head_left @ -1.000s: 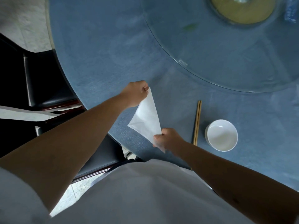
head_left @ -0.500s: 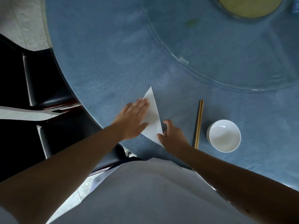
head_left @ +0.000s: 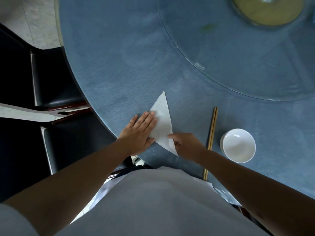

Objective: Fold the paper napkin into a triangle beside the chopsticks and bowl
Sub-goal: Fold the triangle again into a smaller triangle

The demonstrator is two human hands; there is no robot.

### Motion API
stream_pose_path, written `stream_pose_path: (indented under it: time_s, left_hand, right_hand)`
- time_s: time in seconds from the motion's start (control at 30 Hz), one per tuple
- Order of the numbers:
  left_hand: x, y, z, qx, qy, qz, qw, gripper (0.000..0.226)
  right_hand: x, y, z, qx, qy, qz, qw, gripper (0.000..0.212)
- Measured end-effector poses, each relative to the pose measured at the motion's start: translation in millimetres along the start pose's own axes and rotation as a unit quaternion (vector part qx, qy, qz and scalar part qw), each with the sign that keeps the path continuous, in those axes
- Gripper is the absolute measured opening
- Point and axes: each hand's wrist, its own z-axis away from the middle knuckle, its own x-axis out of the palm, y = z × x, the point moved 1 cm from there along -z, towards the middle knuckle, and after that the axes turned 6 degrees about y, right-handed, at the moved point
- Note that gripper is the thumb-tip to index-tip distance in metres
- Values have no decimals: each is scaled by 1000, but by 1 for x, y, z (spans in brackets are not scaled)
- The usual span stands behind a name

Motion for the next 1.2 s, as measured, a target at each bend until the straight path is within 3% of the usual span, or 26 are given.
stream_pose_path:
  time_s: [0.2, 0.37, 0.47, 0.63, 0.87, 1.2]
  left_hand:
    - [-3, 0, 1, 1, 8, 13, 1000, 77]
    - [-2, -4, 12, 10, 12, 26, 1000, 86]
    - [0, -3, 19, -38, 33, 89, 995, 84]
    - [-1, 1, 20, -145, 124, 171, 967, 57]
    - [-3, -6, 8, -248, 169, 235, 925, 19]
    - [-8, -8, 8, -303, 160, 274, 898, 15]
  right_hand:
    - [-6, 4, -7, -103, 27, 102, 989, 31]
    - [-12, -2, -10, -141, 149, 66, 976, 11]
    - [-16, -7, -18, -164, 177, 41, 970, 10]
    - [-32, -21, -42, -102, 143, -23, 984, 24]
    - [-39, -30, -73, -39, 169, -76, 982, 34]
    - [-36, -26, -103, 76, 198, -67, 975, 19]
